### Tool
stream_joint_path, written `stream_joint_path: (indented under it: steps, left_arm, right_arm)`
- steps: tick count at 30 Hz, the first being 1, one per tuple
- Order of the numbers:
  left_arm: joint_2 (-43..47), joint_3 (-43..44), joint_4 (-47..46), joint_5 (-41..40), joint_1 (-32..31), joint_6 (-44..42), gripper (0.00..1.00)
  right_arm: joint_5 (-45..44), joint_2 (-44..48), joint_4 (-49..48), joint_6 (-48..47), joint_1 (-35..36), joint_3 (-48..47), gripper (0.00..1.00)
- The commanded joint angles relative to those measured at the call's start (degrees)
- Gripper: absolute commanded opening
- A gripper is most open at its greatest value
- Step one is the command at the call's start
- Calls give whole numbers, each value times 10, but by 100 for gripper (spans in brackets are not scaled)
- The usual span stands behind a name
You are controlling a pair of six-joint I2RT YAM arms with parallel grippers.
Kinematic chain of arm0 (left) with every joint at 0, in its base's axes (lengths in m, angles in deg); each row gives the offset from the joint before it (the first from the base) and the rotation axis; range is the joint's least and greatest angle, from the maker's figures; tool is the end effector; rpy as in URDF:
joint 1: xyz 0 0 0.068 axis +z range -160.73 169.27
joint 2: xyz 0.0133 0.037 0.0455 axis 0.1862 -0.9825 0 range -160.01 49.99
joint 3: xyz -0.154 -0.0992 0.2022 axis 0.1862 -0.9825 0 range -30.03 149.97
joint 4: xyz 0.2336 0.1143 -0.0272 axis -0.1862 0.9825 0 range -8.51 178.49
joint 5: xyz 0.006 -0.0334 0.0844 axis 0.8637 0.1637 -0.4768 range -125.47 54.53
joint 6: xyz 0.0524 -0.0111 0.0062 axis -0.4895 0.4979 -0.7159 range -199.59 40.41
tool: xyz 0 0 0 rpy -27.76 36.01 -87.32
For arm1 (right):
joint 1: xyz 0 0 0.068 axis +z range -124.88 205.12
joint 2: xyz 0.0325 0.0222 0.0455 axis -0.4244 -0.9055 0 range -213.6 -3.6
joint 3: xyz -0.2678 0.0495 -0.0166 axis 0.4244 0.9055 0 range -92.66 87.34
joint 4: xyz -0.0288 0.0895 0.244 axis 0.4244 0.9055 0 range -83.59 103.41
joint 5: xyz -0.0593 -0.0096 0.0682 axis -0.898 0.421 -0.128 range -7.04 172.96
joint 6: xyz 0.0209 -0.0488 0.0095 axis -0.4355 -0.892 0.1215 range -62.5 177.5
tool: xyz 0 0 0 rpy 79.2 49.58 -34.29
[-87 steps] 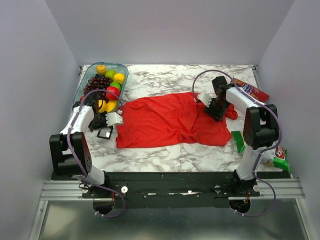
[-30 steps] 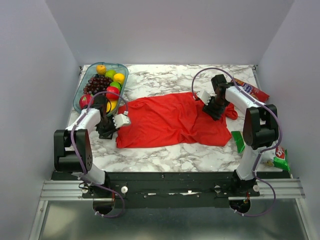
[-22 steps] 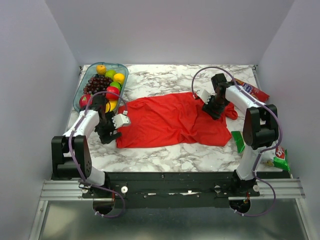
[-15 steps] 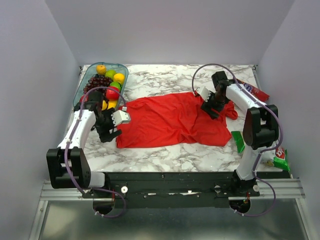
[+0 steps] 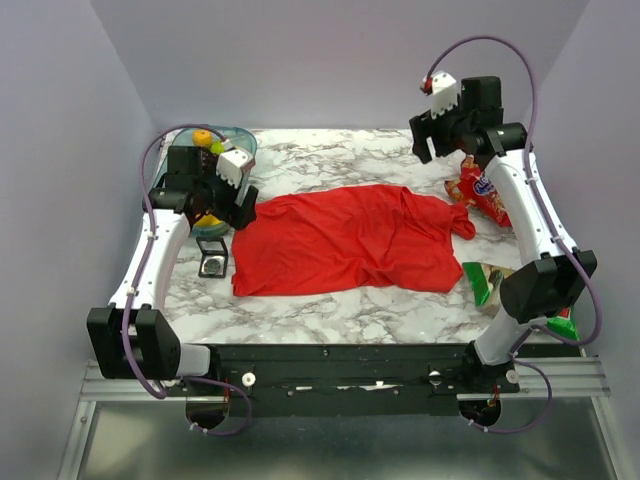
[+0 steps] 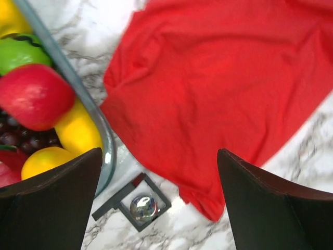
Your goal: Remove the brooch from the garment
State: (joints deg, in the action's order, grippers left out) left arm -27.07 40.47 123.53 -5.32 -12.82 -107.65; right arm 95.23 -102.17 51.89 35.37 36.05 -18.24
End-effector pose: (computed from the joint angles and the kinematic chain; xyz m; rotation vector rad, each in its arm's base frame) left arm 0.2796 -0.0281 0.3239 0.8237 2.1588 -0.4081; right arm 0.3720 0.0796 0.3964 -0.7436 2.0996 0.1332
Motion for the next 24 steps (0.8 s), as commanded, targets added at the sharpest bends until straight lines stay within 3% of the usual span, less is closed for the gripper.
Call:
stream_joint_path:
  steps: [1,13,19,20,22,24]
  left_arm:
    - [-19,24,-137,-78,6,199,99]
    - [-68,32,-188,-67,9,310,99]
    - [-78,74,-189,-99,4,291,99]
    - [-81,92,-184,-101,3,283,99]
    - [-99,147,-177,-117,2,283,99]
    - [-114,183,-177,-125,2,296,99]
  right_arm:
    - [-87,14,-64,124,0,-31,82]
    - [-81,50,-90,86,0,74,80]
    - [-102,46,-68,59,1,15,81]
    - [-103,43,-71,48,1,-14,84]
    - [-116,43,-93,31,1,-39,100]
    - [-117,47,-131,32,0,-53,100]
